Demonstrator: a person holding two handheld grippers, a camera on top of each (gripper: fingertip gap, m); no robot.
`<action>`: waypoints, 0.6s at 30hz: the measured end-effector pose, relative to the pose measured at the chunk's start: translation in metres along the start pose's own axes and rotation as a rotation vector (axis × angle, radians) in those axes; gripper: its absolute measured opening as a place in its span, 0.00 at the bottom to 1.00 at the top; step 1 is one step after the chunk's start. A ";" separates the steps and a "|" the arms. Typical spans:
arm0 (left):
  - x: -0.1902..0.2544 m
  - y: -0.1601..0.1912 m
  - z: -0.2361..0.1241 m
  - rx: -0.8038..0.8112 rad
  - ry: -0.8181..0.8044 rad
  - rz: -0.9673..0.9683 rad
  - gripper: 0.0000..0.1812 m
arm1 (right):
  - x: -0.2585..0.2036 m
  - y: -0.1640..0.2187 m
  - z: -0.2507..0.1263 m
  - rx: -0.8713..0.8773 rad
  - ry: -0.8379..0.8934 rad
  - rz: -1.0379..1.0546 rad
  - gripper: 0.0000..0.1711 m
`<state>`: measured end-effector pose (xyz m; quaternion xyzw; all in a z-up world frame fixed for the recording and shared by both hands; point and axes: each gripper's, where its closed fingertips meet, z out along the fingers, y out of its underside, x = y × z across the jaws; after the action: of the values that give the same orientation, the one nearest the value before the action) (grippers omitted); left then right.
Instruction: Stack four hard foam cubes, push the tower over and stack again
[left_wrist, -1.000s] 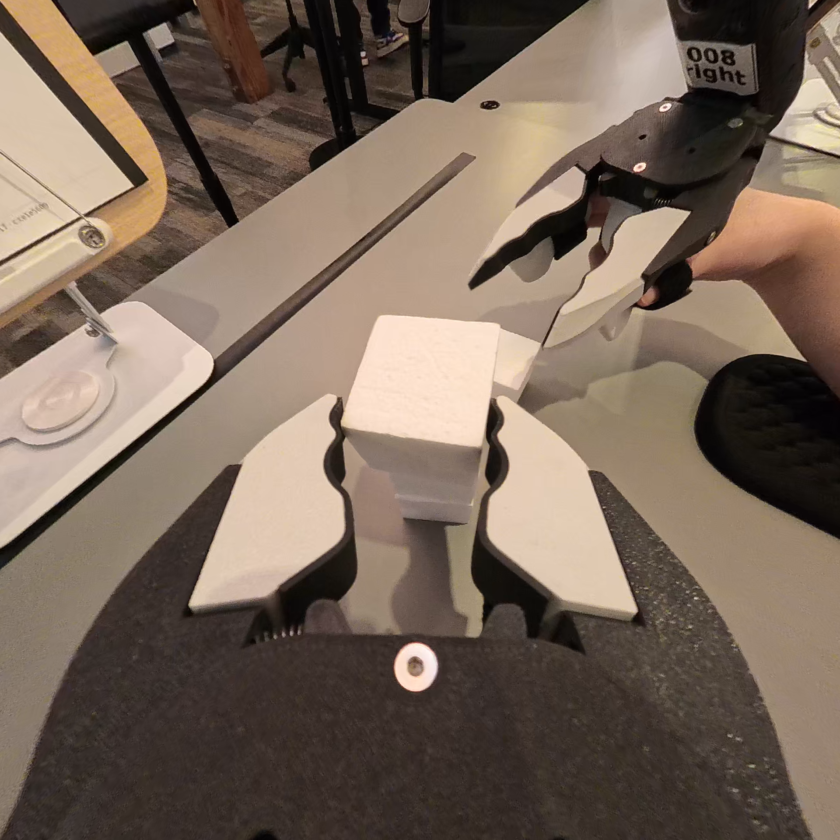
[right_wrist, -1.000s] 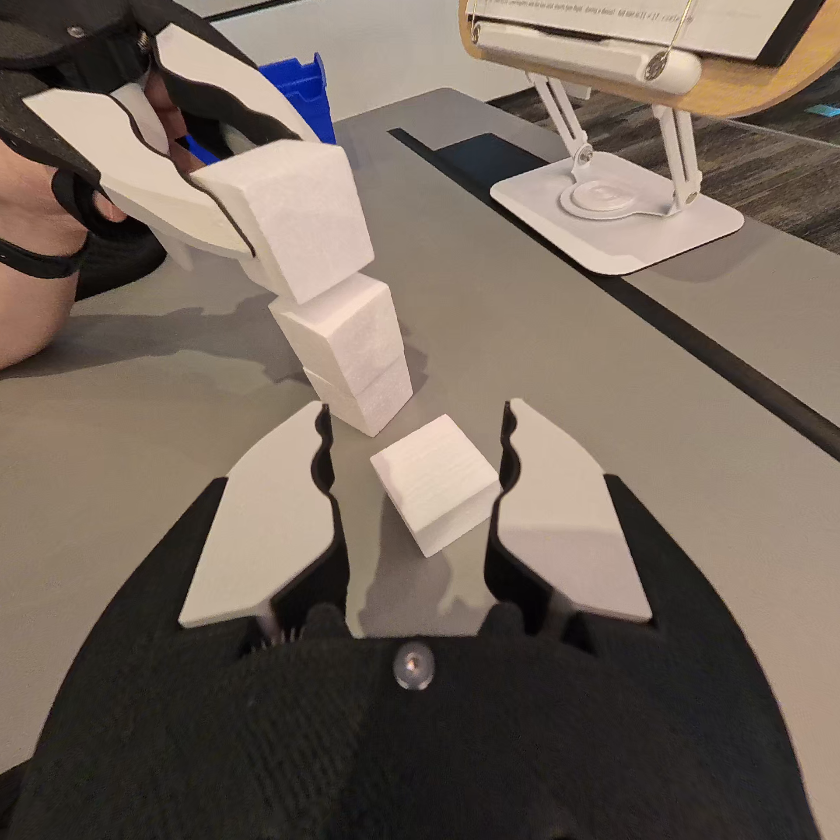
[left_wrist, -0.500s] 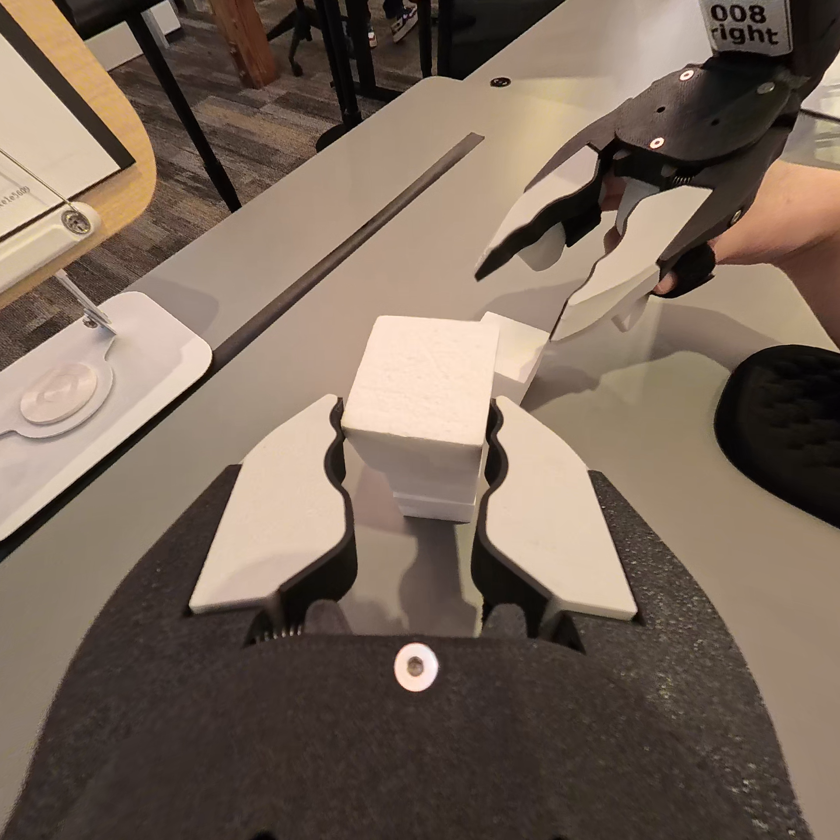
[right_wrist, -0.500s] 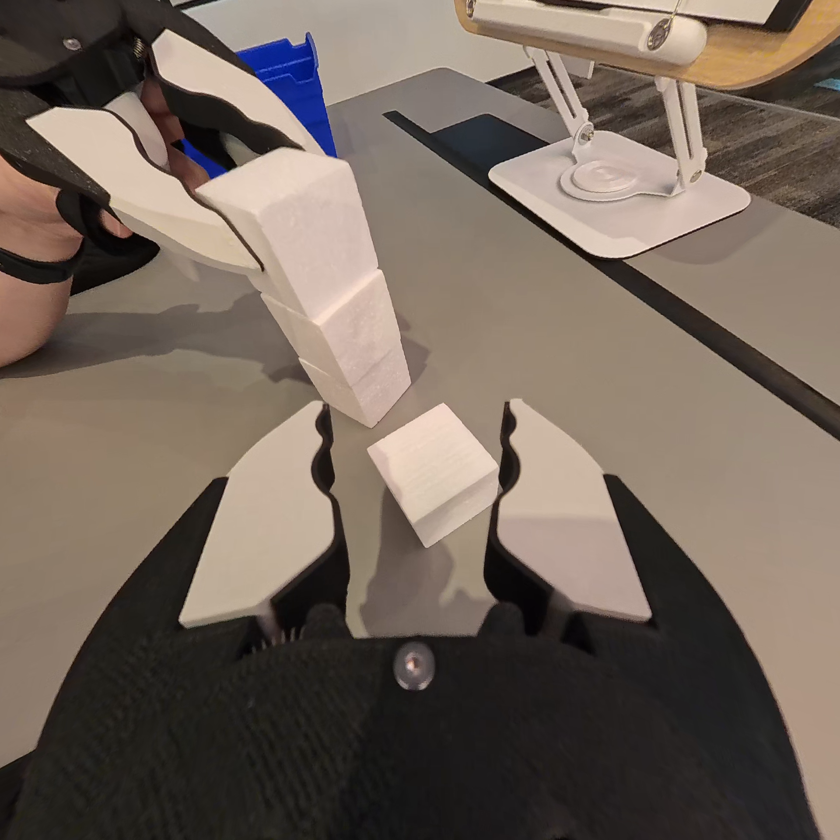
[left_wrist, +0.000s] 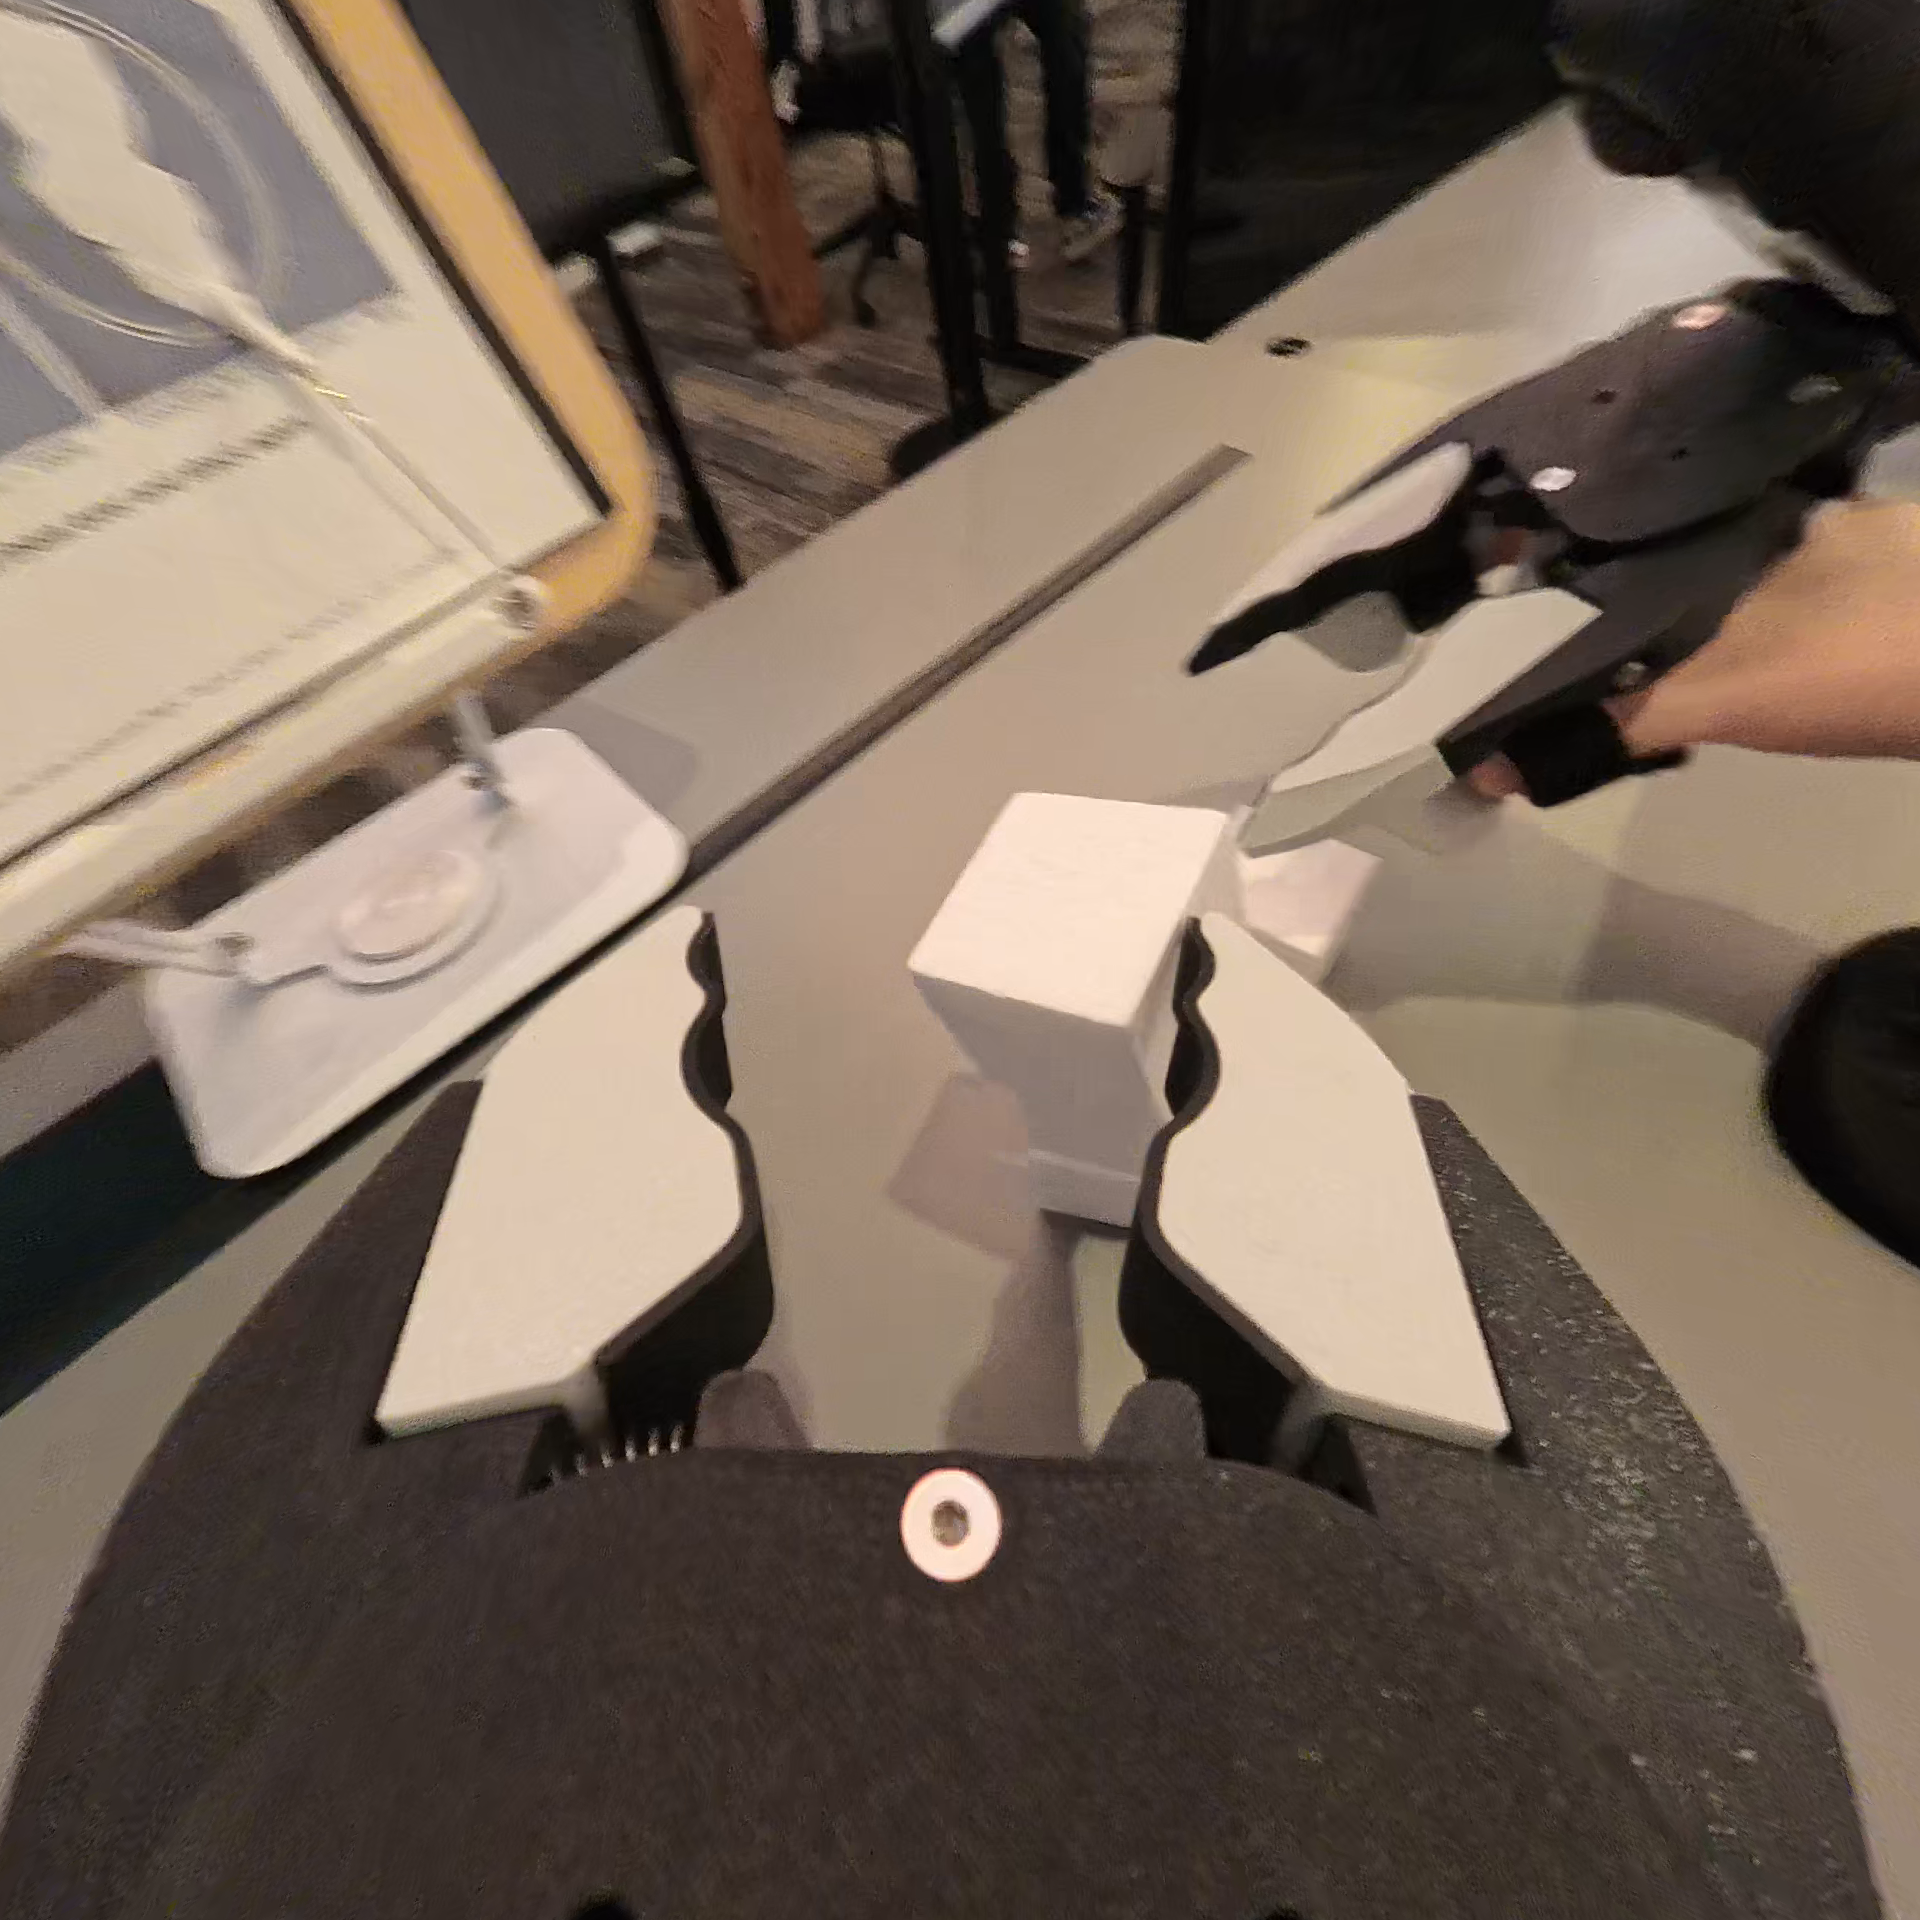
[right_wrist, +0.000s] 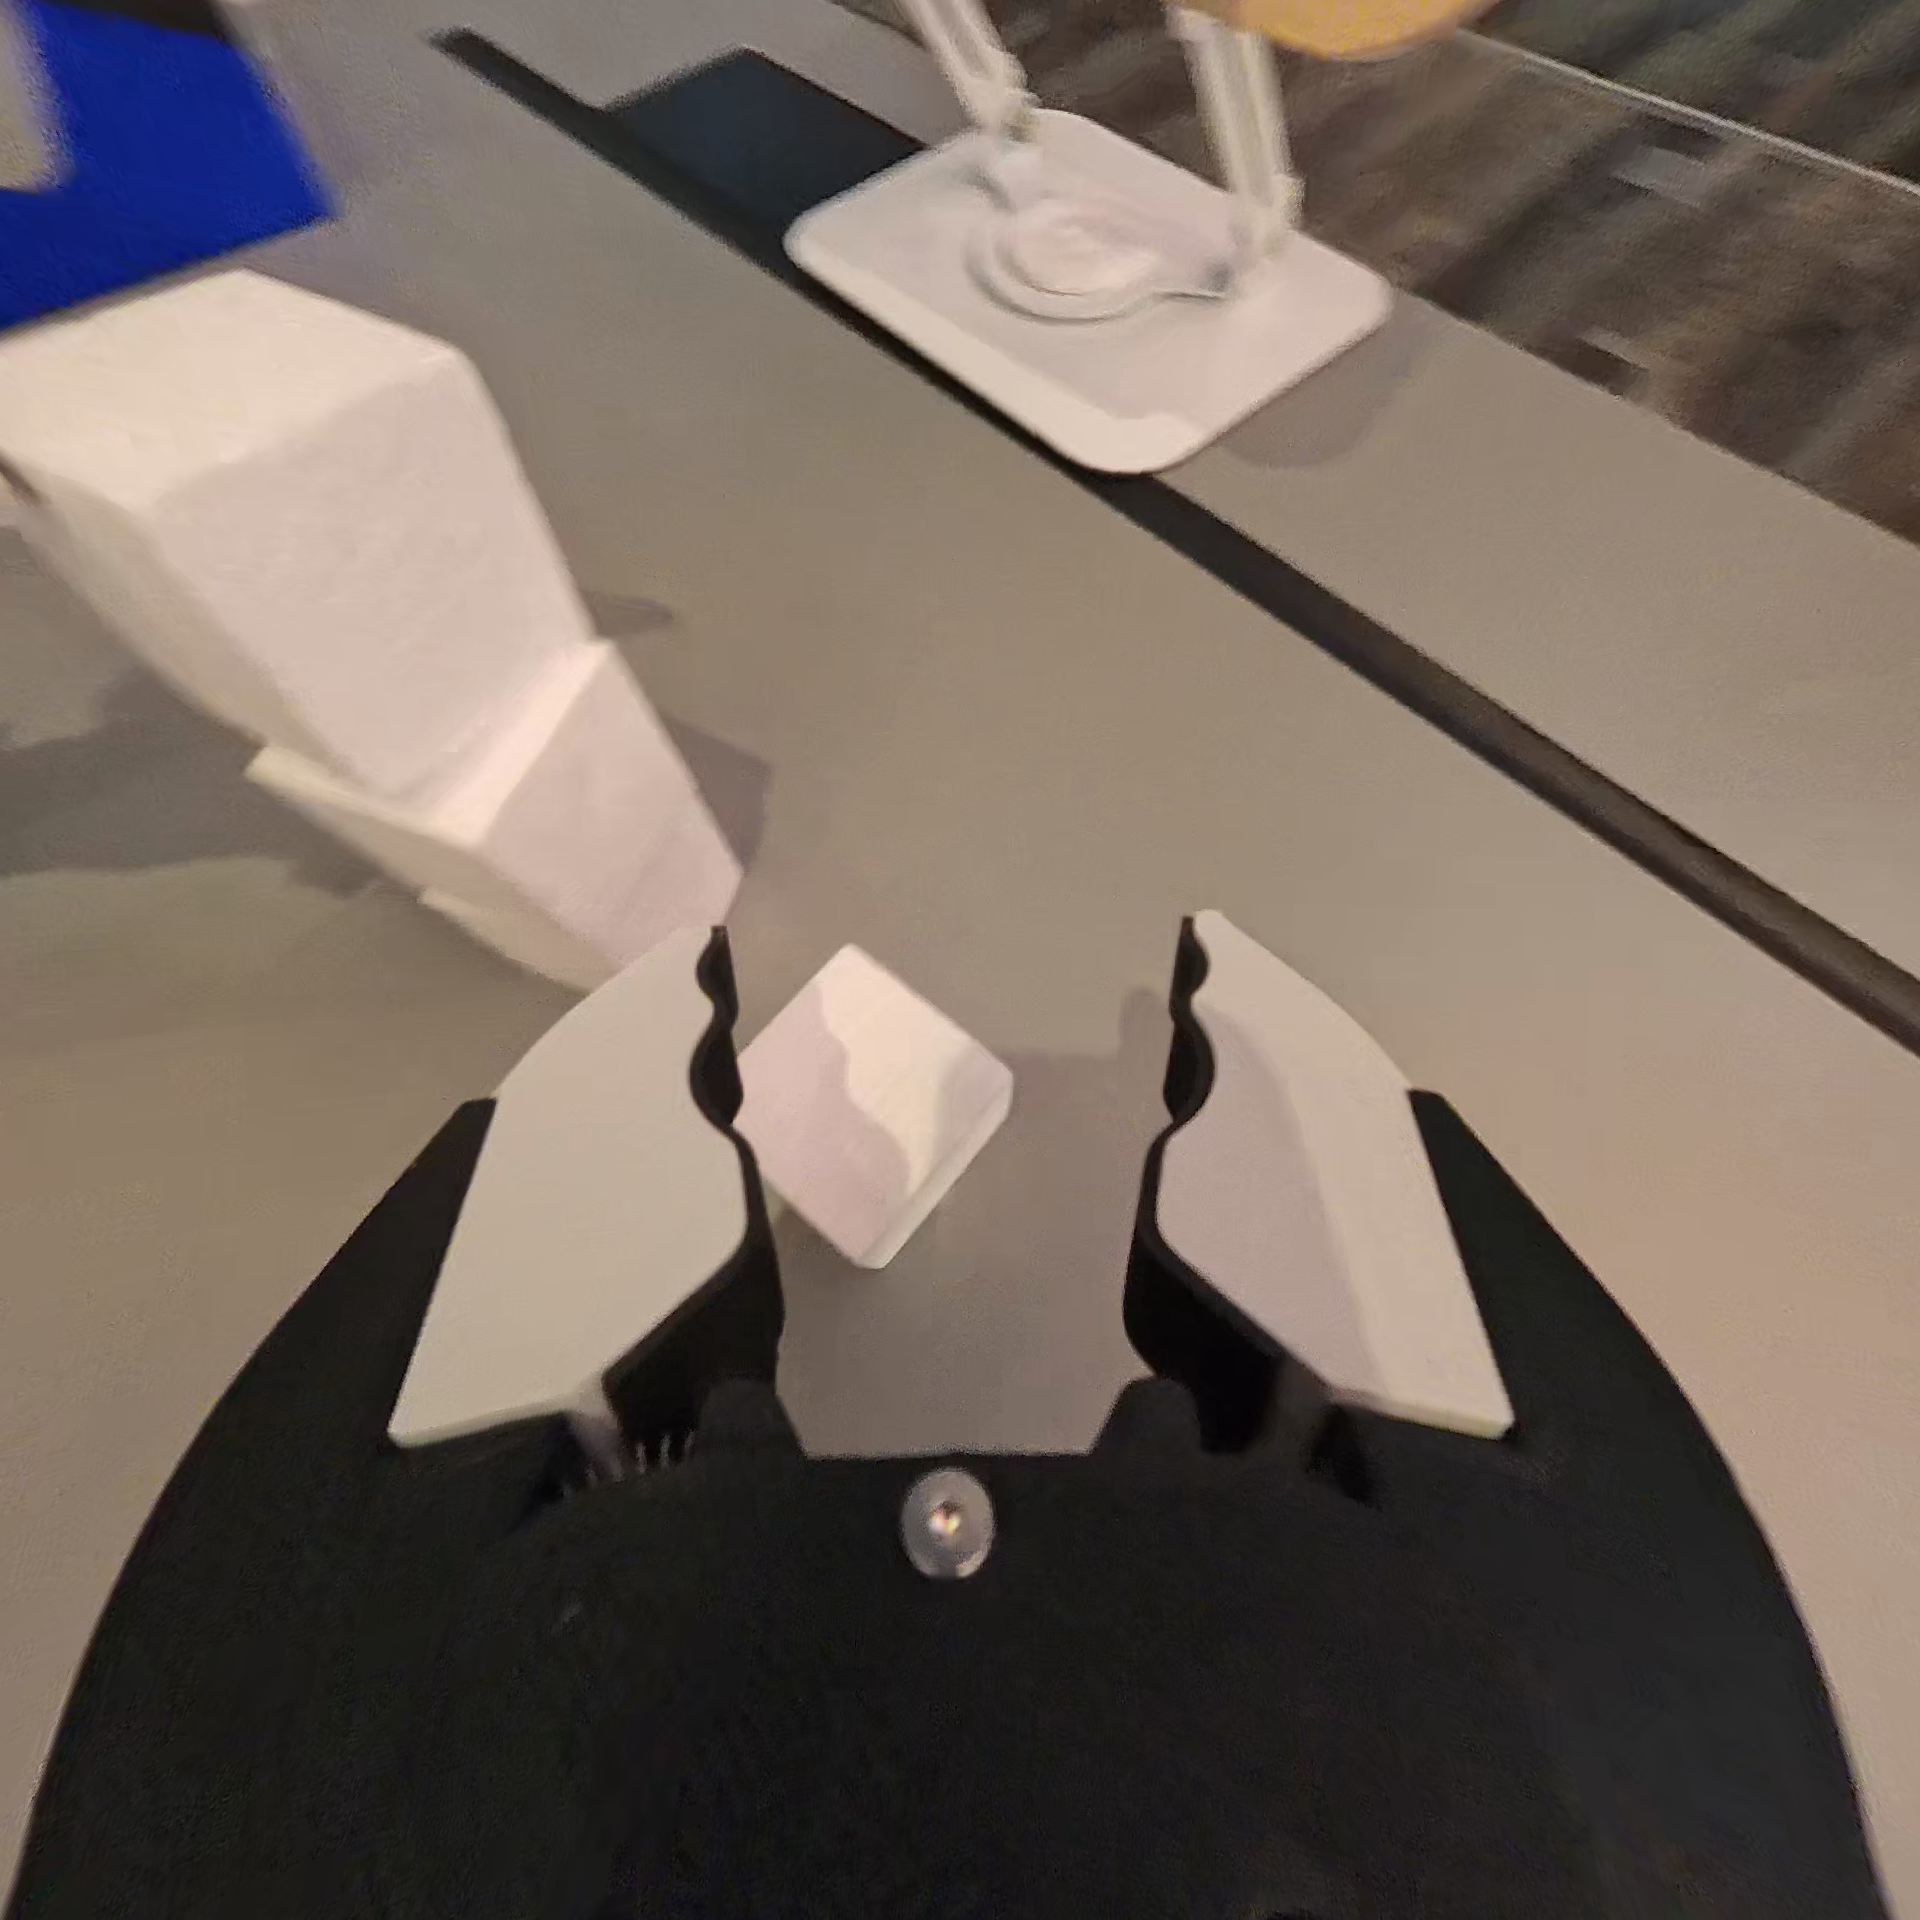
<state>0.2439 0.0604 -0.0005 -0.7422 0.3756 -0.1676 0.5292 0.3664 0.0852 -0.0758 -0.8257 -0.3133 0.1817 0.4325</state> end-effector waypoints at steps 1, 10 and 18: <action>-0.013 -0.003 -0.006 0.012 -0.064 0.000 0.46 | 0.003 -0.004 -0.001 -0.024 0.063 0.023 0.47; -0.015 -0.018 -0.028 0.098 0.013 -0.032 0.49 | -0.019 -0.017 -0.011 -0.118 0.147 0.035 0.47; -0.059 0.019 -0.022 0.072 0.117 -0.095 0.40 | -0.003 -0.007 -0.019 -0.127 0.144 0.059 0.46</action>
<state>0.1834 0.0859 -0.0009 -0.7284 0.3642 -0.2491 0.5242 0.3725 0.0745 -0.0596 -0.8712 -0.2680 0.1143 0.3950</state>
